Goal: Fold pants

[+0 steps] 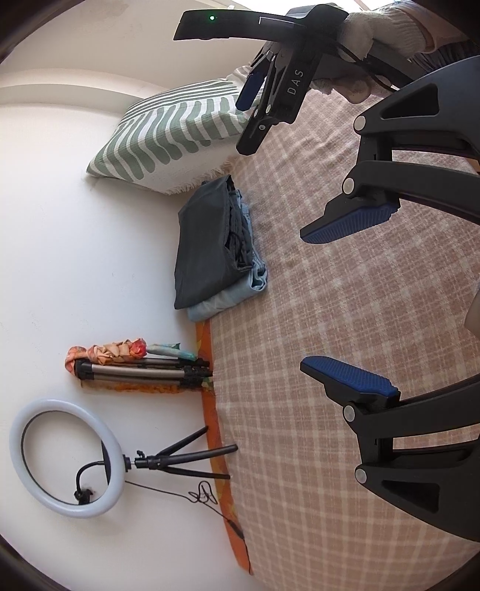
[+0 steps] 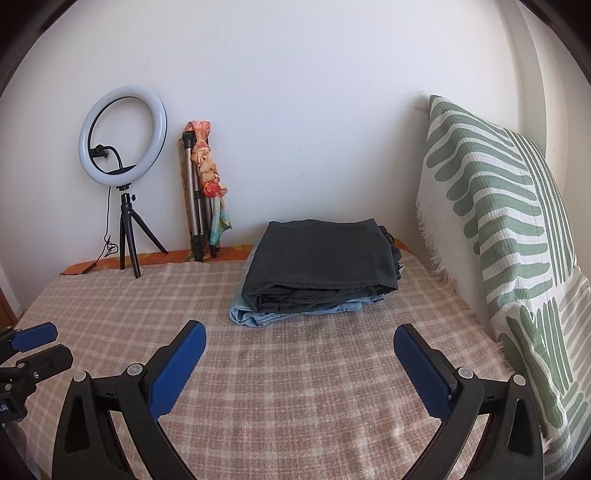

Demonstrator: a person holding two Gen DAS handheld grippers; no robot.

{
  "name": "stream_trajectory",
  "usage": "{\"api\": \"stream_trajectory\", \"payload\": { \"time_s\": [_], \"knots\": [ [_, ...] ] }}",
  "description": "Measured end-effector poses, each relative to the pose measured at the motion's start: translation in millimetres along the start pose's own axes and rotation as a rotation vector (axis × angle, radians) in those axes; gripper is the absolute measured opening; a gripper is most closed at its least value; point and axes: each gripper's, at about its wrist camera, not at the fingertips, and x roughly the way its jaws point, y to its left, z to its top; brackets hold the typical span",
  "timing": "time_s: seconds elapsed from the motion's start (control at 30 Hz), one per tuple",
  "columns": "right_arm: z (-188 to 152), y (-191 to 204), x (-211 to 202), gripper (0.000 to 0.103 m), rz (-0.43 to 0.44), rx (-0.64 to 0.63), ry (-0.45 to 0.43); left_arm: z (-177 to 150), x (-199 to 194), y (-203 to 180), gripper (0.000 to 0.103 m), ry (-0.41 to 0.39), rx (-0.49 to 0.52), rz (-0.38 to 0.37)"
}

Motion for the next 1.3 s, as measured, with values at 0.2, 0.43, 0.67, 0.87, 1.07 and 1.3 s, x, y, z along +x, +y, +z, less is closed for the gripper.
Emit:
{"api": "stream_trajectory", "payload": {
  "time_s": [0.2, 0.43, 0.67, 0.87, 1.07, 1.3],
  "knots": [
    [0, 3, 7, 0.103, 0.012, 0.011, 0.006, -4, 0, 6, 0.063, 0.008, 0.004, 0.031],
    [-4, 4, 7, 0.103, -0.006, -0.017, -0.004, -9, -2, 11, 0.078, 0.011, -0.007, 0.064],
    [-4, 6, 6, 0.103, 0.006, -0.008, -0.003, -14, -5, 11, 0.08, 0.014, -0.001, 0.089],
    [-4, 12, 3, 0.103, 0.006, -0.019, -0.016, -16, -5, 13, 0.081, 0.022, -0.012, 0.115],
    [-5, 13, 2, 0.103, 0.014, -0.019, -0.012, -17, -3, 14, 0.081, 0.026, -0.015, 0.132],
    [-5, 13, 2, 0.103, 0.015, -0.016, -0.012, -17, -1, 14, 0.081, 0.031, -0.012, 0.13]
  ]
}}
